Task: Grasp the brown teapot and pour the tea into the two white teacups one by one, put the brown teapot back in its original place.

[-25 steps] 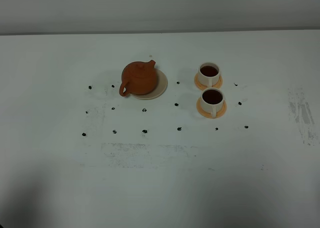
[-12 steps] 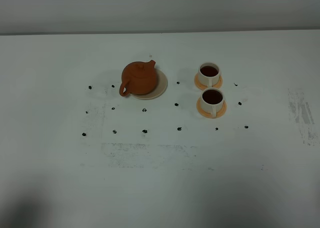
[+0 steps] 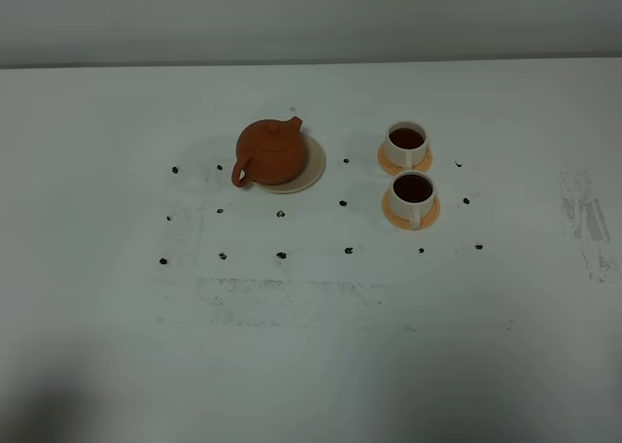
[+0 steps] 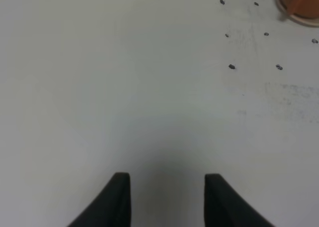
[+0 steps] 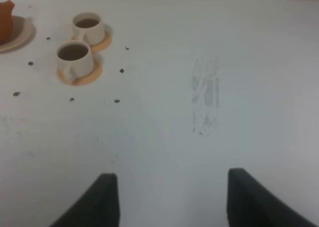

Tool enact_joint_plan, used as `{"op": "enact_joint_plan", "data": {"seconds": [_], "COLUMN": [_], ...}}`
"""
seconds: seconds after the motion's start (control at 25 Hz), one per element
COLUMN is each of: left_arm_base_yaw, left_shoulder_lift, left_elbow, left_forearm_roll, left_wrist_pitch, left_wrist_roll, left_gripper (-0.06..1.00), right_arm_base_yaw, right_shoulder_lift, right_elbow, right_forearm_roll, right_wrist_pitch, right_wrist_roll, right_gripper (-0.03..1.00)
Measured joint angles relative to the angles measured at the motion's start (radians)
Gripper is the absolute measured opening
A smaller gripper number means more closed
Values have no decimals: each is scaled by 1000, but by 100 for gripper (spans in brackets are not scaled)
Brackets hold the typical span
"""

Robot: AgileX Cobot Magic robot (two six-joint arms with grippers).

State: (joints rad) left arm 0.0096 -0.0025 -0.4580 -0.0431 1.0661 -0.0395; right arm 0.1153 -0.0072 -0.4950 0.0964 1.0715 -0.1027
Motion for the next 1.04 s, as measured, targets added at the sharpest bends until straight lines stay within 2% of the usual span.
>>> {"op": "enact_joint_plan", "data": {"seconds": [1.04], "left_arm_base_yaw": [0], "left_shoulder_lift": [0], "left_elbow": [0], "left_forearm_roll": [0], "left_wrist_pitch": [0], "left_wrist_roll": [1], "left_gripper": [38], "right_arm_base_yaw": [0], "right_shoulder_lift": [0], "right_elbow": [0], "right_forearm_roll": [0], "right_wrist_pitch": [0], "right_wrist_roll": [0], "right_gripper": [49]}}
